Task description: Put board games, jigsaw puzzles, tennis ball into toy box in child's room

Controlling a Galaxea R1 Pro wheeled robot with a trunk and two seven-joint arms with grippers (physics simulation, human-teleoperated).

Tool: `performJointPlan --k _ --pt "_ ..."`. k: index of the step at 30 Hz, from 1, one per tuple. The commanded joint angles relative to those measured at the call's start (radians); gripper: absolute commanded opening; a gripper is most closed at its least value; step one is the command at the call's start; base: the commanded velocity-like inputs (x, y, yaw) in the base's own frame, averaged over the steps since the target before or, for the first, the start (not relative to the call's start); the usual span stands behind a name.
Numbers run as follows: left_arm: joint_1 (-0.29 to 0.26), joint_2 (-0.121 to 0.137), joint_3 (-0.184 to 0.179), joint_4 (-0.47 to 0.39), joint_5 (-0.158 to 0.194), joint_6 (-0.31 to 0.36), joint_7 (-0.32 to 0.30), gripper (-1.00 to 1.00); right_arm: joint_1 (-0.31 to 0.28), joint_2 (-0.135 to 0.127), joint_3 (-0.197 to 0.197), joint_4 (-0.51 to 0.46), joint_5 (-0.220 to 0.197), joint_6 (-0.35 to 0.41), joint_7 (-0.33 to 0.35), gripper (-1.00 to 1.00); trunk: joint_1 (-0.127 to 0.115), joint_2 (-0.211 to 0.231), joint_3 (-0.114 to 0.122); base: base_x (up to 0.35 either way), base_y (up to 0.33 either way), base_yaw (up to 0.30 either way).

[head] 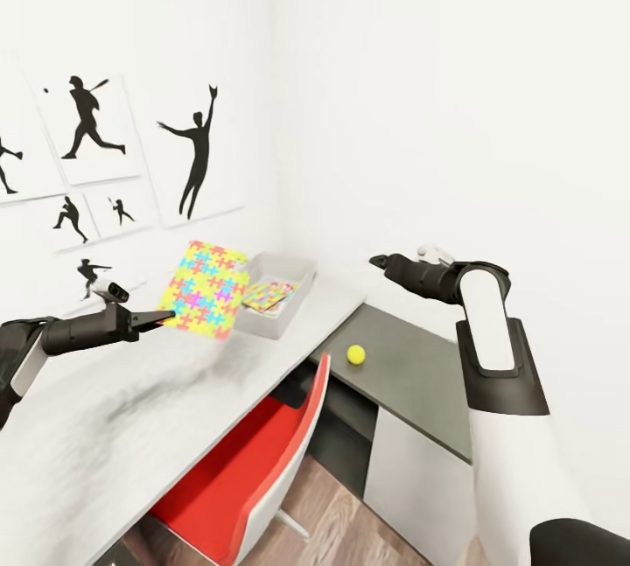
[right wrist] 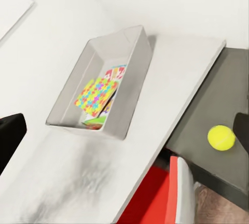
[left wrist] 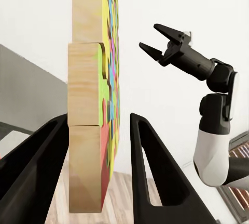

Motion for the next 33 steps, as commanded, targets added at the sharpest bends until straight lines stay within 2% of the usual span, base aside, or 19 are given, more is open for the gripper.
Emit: performJointPlan --k 1,6,14,33 --pt "-0.001 0.001 -0.001 0.000 0.001 0.010 -0.003 -1.00 -0.001 0.001 -0.002 0.000 -0.010 0.002 -0.010 1.00 0.001 -0.002 -0.002 0.321 -0.021 -0.081" --pt "-0.001 0.001 0.000 -0.001 0.000 0.011 -0.003 -1.00 0.000 0.002 0.000 0.000 -0.010 0.002 -0.010 1.00 0.001 -0.002 -0.002 0.320 -0.078 0.005" --pt "-0.001 0.001 0.001 -0.001 0.000 0.010 -0.003 -1.00 0.001 0.002 0.000 0.000 -0.012 0.001 -0.010 1.00 0.001 -0.002 -0.002 0.281 -0.035 0.198" --pt "-0.001 0.001 0.001 -0.001 0.001 0.010 -0.003 -1.00 0.002 0.003 0.007 -0.002 -0.013 0.001 -0.007 1.00 0.001 -0.002 -0.002 0.099 -0.035 0.147"
